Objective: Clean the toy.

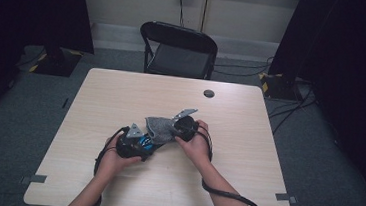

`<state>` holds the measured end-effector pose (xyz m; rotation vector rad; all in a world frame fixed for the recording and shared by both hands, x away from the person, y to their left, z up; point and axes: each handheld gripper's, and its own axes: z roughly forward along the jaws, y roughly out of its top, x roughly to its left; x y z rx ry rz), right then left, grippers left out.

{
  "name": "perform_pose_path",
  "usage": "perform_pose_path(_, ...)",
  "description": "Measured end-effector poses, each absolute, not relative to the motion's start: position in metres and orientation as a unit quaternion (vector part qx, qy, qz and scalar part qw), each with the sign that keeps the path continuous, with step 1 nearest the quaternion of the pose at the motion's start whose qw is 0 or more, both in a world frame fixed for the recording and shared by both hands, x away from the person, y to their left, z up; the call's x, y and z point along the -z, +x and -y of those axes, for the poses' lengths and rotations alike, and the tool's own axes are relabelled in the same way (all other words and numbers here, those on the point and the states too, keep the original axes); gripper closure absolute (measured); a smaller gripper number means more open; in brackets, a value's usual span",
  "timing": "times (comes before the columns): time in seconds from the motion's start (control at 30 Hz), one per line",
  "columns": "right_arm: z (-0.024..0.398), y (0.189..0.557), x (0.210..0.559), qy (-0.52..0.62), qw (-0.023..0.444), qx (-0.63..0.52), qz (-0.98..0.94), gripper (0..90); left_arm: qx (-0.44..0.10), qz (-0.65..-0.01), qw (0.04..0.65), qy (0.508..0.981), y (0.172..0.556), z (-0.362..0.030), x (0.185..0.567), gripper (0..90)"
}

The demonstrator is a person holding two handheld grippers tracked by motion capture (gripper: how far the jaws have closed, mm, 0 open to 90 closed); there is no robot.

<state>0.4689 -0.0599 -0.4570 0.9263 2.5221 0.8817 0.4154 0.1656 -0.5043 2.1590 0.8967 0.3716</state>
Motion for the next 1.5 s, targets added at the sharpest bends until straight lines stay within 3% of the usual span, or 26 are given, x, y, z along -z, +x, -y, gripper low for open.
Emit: perform_pose_path(1.5,0.086,0.499,0.463,0.366,0.182,-0.280,-0.869,70.6,-0.145,-0.351,0.378,0.844,0.415,-0.166,0.504,23.9)
